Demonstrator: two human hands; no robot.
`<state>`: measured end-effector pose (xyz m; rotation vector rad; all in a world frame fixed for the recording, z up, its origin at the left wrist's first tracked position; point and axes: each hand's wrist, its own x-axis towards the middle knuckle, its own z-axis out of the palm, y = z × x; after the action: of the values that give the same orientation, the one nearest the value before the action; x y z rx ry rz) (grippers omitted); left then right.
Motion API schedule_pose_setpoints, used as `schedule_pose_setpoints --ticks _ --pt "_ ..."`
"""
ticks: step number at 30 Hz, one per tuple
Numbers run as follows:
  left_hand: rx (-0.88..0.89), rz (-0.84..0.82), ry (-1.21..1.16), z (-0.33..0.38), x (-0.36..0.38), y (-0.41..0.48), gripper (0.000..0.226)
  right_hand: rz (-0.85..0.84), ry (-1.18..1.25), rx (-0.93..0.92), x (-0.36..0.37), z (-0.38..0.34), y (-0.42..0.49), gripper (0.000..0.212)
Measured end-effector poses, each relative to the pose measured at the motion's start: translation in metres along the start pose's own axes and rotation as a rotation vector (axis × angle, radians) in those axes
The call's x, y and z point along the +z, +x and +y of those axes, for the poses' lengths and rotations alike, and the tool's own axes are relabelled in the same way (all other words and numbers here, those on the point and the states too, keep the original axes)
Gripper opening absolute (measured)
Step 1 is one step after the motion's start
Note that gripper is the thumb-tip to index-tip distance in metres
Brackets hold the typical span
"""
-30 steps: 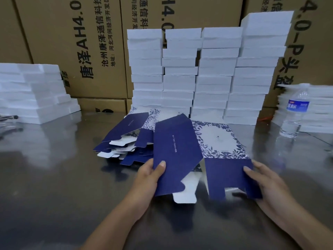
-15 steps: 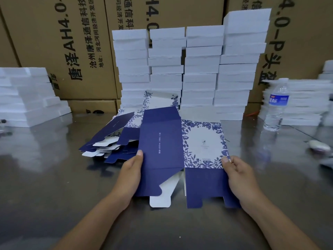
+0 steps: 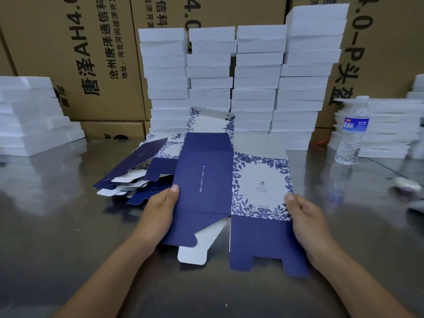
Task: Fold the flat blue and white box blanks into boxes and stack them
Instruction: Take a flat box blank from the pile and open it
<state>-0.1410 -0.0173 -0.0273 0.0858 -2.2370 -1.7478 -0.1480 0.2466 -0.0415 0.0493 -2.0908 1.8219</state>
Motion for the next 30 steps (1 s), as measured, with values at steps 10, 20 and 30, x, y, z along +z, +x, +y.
schedule_pose_setpoints --ticks 10,20,30 --pt "0.058 0.031 -0.017 -0.0012 -0.0050 0.0021 0.037 0.018 0.058 0.048 0.0013 -0.0002 -0.0005 0.032" --pt "-0.049 -0.018 -0.162 0.0067 -0.0031 -0.0059 0.040 0.035 -0.002 -0.018 -0.0002 0.0019 -0.0007 0.029" --pt "0.001 -0.030 -0.056 -0.0010 -0.0049 -0.0021 0.036 0.023 0.088 0.075 0.0001 -0.0030 -0.0013 0.030"
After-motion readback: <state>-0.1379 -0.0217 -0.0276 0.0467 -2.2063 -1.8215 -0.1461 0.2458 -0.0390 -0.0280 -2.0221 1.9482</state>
